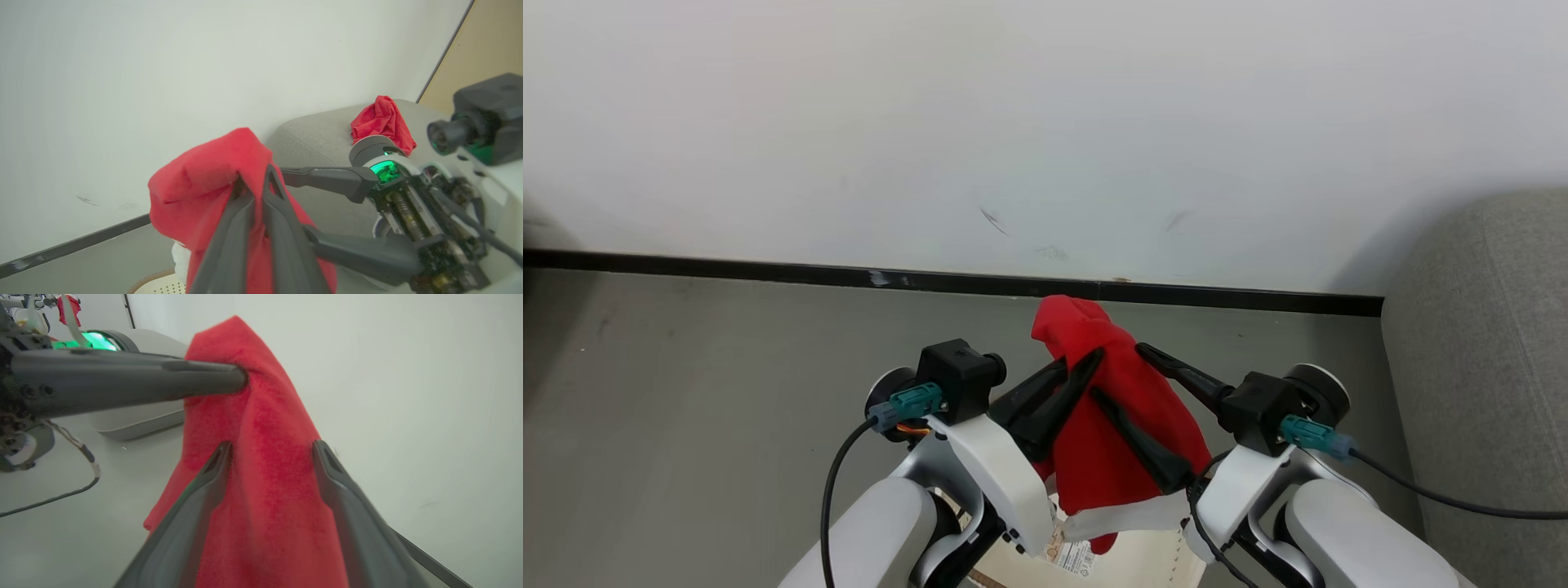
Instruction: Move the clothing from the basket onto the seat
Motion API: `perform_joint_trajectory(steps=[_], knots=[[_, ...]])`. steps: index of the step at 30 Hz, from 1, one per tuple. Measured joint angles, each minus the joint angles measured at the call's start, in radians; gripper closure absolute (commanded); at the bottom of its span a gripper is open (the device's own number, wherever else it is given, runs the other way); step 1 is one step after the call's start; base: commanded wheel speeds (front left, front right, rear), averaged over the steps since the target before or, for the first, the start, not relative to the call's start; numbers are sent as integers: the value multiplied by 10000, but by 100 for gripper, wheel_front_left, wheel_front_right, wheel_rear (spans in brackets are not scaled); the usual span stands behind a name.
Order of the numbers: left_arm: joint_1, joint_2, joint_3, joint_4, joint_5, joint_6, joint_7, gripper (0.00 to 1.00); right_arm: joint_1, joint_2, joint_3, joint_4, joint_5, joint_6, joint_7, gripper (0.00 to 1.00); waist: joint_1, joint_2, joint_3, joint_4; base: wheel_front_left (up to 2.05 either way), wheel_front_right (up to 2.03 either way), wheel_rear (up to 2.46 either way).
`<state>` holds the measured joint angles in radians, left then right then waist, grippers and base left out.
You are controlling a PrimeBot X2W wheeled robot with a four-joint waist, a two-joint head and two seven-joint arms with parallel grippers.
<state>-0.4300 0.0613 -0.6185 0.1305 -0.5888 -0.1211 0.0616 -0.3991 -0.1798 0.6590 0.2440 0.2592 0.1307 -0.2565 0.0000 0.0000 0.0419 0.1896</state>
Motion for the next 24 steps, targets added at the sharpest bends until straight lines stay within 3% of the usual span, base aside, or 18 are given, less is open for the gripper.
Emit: perform_joint_trajectory(steps=[11, 13, 14, 15, 22, 24], knots=[[415, 25, -90, -1229, -606, 98, 621, 100, 25, -42, 309, 244, 326, 0, 0, 0, 0, 0, -79, 205, 0, 0, 0], [509, 35, -88, -1396, -625, 184, 719, 100, 25, -38, 326, 244, 385, 0, 0, 58, 0, 0, -65, 203, 0, 0, 0], [535, 48, -86, -1469, -637, 192, 796, 100, 25, -36, 326, 240, 401, 0, 0, 82, 0, 0, -54, 202, 0, 0, 0], [554, 63, -82, -1538, -639, 219, 803, 100, 25, -33, 328, 230, 407, 0, 0, 100, 0, 0, -42, 199, 0, 0, 0], [738, 320, 138, -1927, -669, 443, 974, 100, 22, -13, 343, 107, 723, 2, 0, 100, 0, 0, 46, 177, 0, 0, 0], [752, 380, 209, -2011, -669, 500, 988, 87, 21, -15, 290, 17, 757, 2, 0, 100, 0, 0, 66, 157, 0, 0, 0]])
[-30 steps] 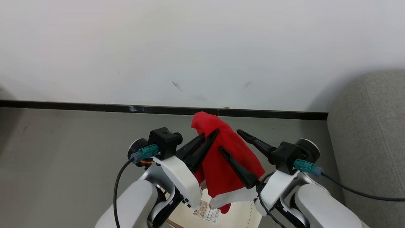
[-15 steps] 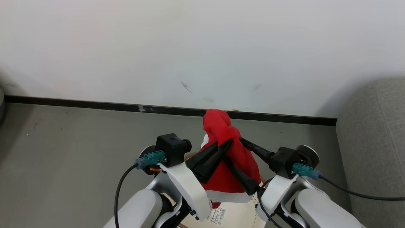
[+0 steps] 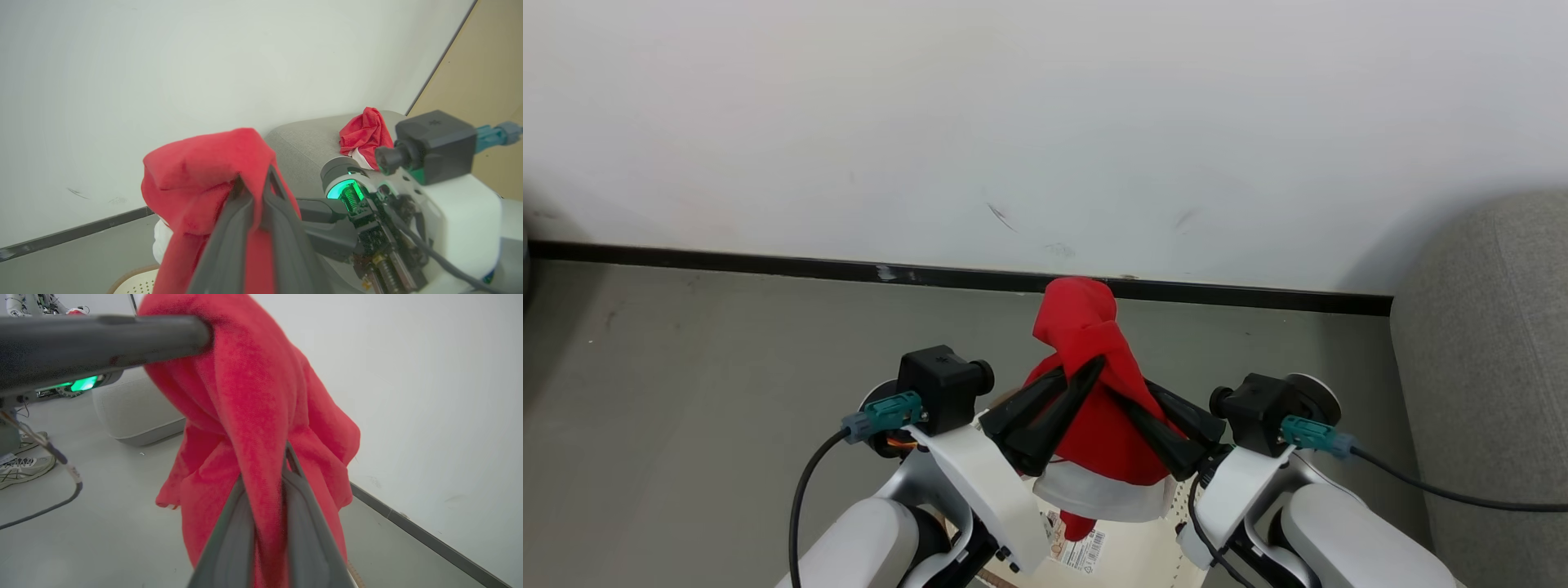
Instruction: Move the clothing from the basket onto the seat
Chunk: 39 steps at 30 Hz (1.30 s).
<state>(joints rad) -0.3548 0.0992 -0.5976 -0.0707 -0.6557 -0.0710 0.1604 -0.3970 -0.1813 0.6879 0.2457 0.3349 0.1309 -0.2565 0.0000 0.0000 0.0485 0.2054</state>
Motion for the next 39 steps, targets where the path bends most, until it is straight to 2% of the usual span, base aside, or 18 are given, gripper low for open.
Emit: perform_joint_trajectory(steps=[3, 4, 5, 6, 7, 13, 25, 39], knots=[[179, 29, 73, -130, 2, 146, 0, 69, 4, -35, -115, -42, 23, 0, 0, 100, 0, 0, 23, -44, 0, 0, 0], [179, 29, 73, -130, 2, 146, 0, 56, 4, -35, -115, -42, 23, 0, 0, 100, 0, 0, 23, -44, 0, 0, 0], [281, 52, 125, -203, 2, 209, -2, 48, 38, -111, -288, -46, 79, 0, 0, 100, 0, 0, 31, -81, 0, 0, 0], [322, 71, 173, -245, 2, 261, -4, 22, 53, -163, -370, -48, 107, 0, 2, 100, 0, 0, 35, -101, 0, 0, 0], [322, 71, 173, -245, 2, 261, -4, 2, 53, -163, -370, -48, 107, 0, 2, 100, 0, 0, 35, -101, 0, 0, 0], [387, 364, 355, -416, 288, 510, -121, 0, 102, -332, -826, -148, 157, -2, 2, 100, 0, 0, 60, -229, 0, 0, 0], [615, 596, 370, -412, 307, 502, -127, 0, 458, -541, -1843, -539, 65, -2, 2, 100, 0, 0, 106, -575, 0, 0, 0], [806, 652, 180, -362, 217, 186, -249, 0, 1124, -742, -2671, -926, -251, -2, 2, 100, 0, 0, 84, -1249, 0, 0, 0]])
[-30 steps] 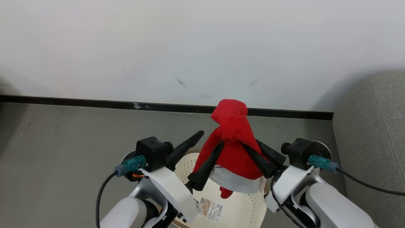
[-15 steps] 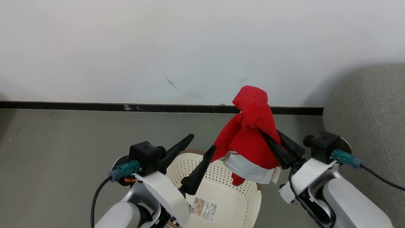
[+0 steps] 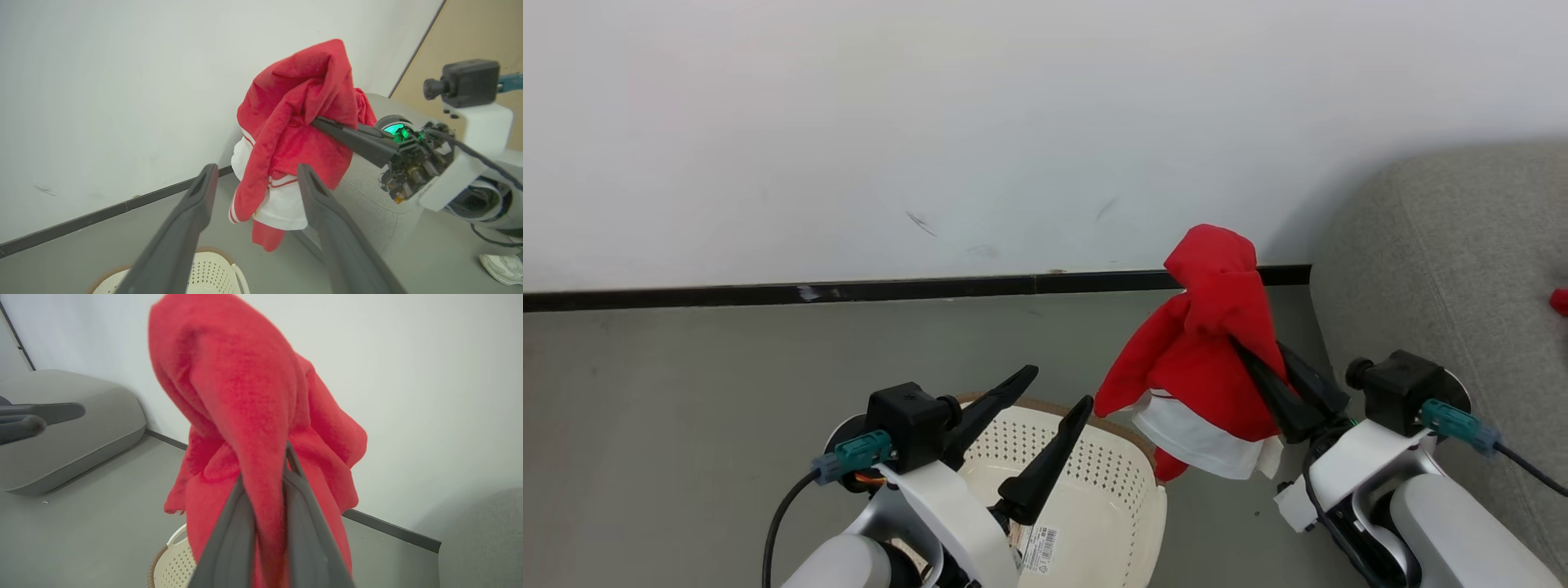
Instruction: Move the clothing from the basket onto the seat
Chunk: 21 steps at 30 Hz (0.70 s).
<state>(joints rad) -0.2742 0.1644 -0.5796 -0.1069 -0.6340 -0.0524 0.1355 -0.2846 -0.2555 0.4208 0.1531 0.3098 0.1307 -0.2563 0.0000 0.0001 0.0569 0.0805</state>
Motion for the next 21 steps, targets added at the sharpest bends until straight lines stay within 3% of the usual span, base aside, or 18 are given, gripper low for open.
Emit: perform_joint_trajectory(steps=[21], knots=[[164, 0, -253, 61, -84, -297, -328, 0, 1081, -146, -1202, -694, -445, 0, 0, 100, 0, 0, -95, -1641, 0, 0, 0]])
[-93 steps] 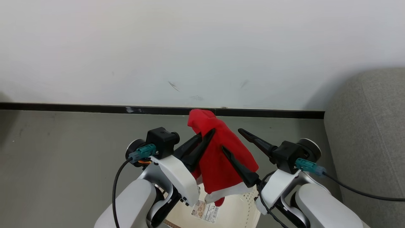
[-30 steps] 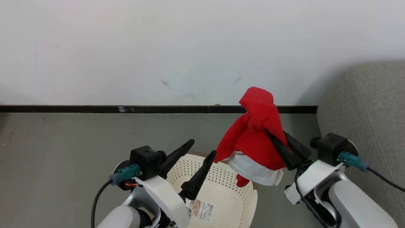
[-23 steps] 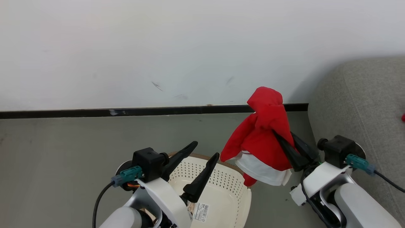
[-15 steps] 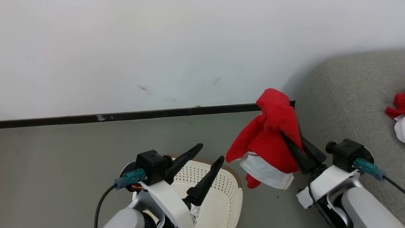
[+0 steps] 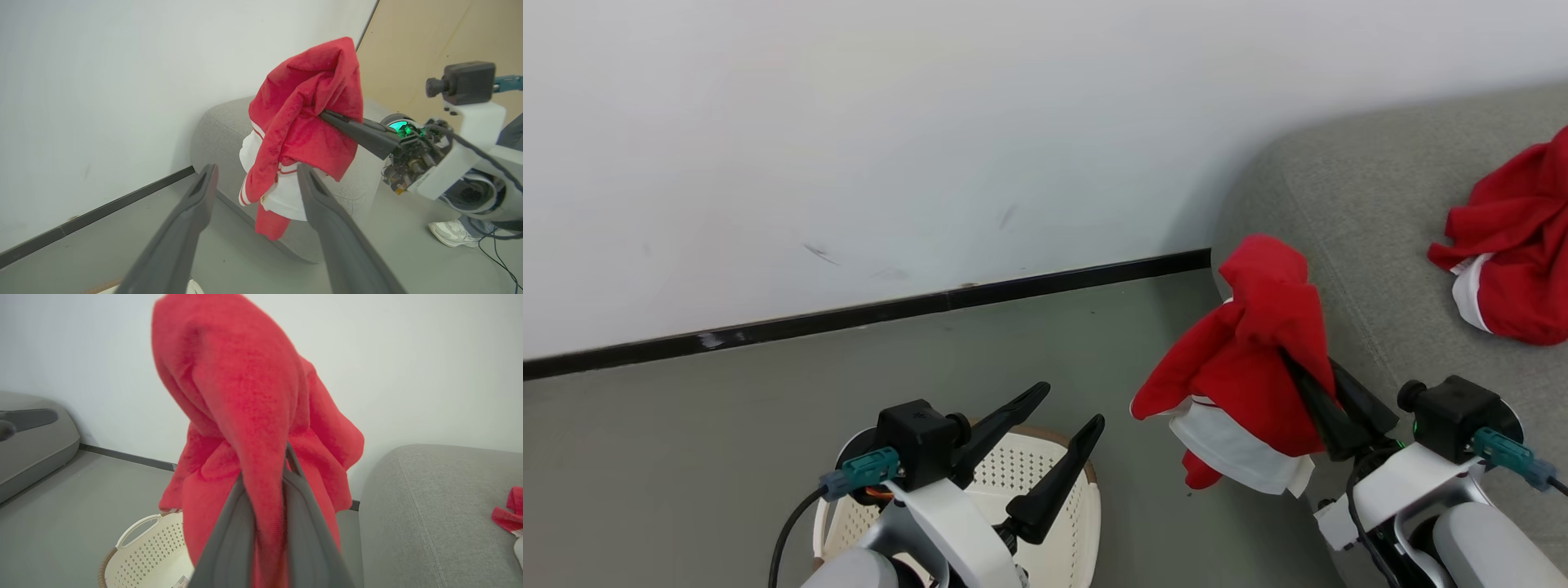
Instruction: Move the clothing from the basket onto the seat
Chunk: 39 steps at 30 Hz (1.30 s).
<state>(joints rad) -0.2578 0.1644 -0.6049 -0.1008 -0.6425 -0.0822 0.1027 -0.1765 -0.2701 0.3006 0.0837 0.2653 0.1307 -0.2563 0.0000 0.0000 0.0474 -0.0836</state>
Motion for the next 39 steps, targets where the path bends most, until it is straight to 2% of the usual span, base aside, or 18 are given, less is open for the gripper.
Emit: perform_joint_trajectory(steps=[24, 39], knots=[[45, 259, -82, -167, 19, -13, -159, 0, 968, 81, -1290, -589, -148, 0, 0, 100, 0, 0, 164, -1996, 0, 0, 0], [178, 341, -27, -428, 113, -13, -353, 0, 1152, 100, -1496, -740, -186, 0, 0, 100, 0, 0, 157, -2895, 0, 0, 0]])
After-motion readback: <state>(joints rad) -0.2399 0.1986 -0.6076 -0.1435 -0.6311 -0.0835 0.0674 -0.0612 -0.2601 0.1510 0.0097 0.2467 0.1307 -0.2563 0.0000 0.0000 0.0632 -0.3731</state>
